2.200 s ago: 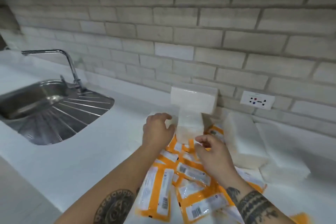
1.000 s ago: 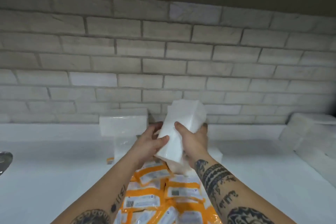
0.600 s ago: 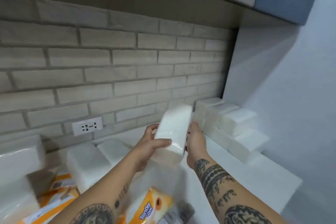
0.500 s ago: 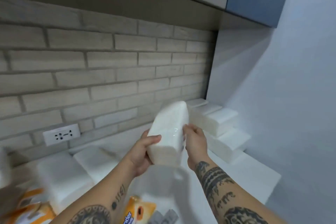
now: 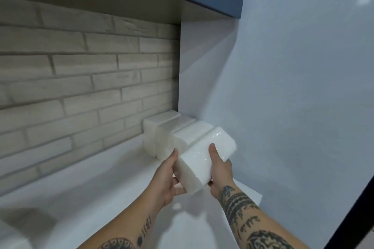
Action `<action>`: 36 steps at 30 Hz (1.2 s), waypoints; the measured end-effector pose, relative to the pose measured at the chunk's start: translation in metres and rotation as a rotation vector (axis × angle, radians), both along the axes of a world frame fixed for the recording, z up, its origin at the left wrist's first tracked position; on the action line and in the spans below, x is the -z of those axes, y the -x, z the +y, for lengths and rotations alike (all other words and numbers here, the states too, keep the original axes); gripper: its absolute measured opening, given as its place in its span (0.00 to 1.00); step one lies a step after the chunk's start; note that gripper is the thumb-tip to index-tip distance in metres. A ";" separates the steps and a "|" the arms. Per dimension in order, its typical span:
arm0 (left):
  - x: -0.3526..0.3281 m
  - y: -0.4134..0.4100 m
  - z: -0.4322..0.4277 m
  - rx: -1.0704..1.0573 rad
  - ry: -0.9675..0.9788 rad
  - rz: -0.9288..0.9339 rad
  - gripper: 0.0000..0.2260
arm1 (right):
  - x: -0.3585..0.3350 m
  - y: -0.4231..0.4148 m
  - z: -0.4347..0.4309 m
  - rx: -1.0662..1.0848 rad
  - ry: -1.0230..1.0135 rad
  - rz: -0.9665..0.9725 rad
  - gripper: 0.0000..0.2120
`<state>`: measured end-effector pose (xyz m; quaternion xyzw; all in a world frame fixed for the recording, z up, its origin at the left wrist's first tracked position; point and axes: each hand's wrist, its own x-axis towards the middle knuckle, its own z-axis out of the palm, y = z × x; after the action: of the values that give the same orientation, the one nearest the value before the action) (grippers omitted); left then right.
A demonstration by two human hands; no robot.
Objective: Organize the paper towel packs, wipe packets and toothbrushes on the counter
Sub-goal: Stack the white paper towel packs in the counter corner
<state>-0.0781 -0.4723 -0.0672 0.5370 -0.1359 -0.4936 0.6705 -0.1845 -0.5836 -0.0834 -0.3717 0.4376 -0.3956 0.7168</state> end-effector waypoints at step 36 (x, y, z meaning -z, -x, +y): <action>0.079 -0.038 -0.201 -0.166 -0.312 0.026 0.50 | 0.051 -0.051 -0.168 -0.118 -0.096 0.429 0.60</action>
<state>-0.0401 -0.6731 -0.1467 0.6376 -0.0043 -0.4585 0.6191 -0.1335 -0.7514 -0.1341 -0.4376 0.5761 -0.2436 0.6459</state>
